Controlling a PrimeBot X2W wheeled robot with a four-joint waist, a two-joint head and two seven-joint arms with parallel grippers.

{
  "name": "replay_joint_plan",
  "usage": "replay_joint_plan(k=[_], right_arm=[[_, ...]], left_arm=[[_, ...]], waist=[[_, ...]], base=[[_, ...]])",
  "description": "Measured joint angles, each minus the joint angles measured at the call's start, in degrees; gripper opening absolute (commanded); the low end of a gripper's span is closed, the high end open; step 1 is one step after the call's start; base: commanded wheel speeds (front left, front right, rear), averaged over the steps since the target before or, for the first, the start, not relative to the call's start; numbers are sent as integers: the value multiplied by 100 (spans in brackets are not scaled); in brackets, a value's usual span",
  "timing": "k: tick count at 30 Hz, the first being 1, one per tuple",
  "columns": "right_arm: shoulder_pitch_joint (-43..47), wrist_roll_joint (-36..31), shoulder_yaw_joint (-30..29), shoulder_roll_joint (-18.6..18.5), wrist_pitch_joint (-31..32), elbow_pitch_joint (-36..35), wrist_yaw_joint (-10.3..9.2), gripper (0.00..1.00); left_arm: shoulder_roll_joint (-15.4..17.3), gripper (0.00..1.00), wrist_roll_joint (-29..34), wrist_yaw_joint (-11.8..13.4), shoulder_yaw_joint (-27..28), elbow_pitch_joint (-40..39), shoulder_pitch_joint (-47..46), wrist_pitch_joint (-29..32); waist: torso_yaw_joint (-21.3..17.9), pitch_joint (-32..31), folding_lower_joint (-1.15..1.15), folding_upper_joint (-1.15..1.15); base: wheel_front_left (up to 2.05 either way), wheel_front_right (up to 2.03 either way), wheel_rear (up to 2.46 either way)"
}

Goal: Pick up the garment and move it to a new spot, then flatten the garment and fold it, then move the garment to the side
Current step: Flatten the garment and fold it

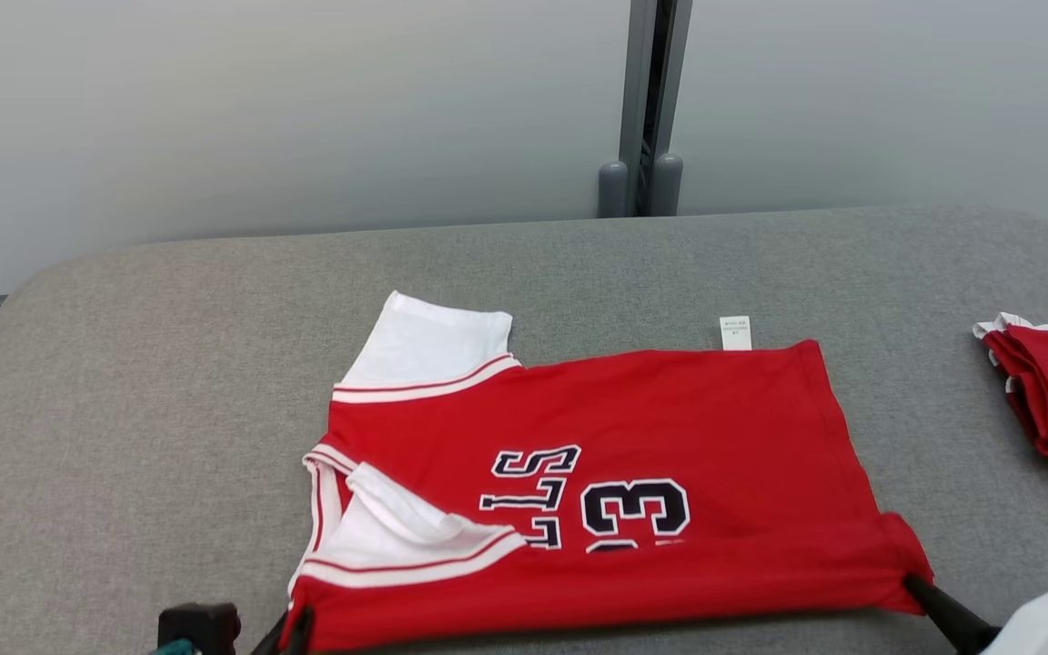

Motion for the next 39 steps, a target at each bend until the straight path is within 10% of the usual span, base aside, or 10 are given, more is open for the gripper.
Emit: replay_joint_plan(k=[8, 10, 11, 12, 24, 39], right_arm=[[472, 100, 3, -166, 97, -345, -1, 0], [548, 170, -21, -156, 100, -355, -1, 0], [579, 214, -36, -147, 114, -345, -1, 32], [607, 255, -58, -129, 125, -349, -1, 100], [479, 110, -442, -316, -237, -435, -1, 100], [-1382, -2179, -810, 160, -1493, 400, -1, 100]], left_arm=[[138, 0, -105, 252, 31, -747, 730, 181], [134, 15, -107, 282, 11, -809, 819, 182], [133, 52, -102, 301, -11, -816, 848, 189], [125, 100, -103, 308, -33, -822, 869, 201], [196, 100, -57, 597, 318, -1040, 631, -38], [-538, 100, 457, 689, 350, -656, -916, -1550]], waist=[[-12, -63, 0, 0], [-14, -80, 0, 0], [-14, -90, 0, 0], [-14, -101, 0, 0], [-50, -87, 0, 0], [-123, 551, 0, 0]], base=[[0, 0, 0], [0, 0, 0], [0, 0, 0], [0, 0, 0], [0, 0, 0], [0, 0, 0]])
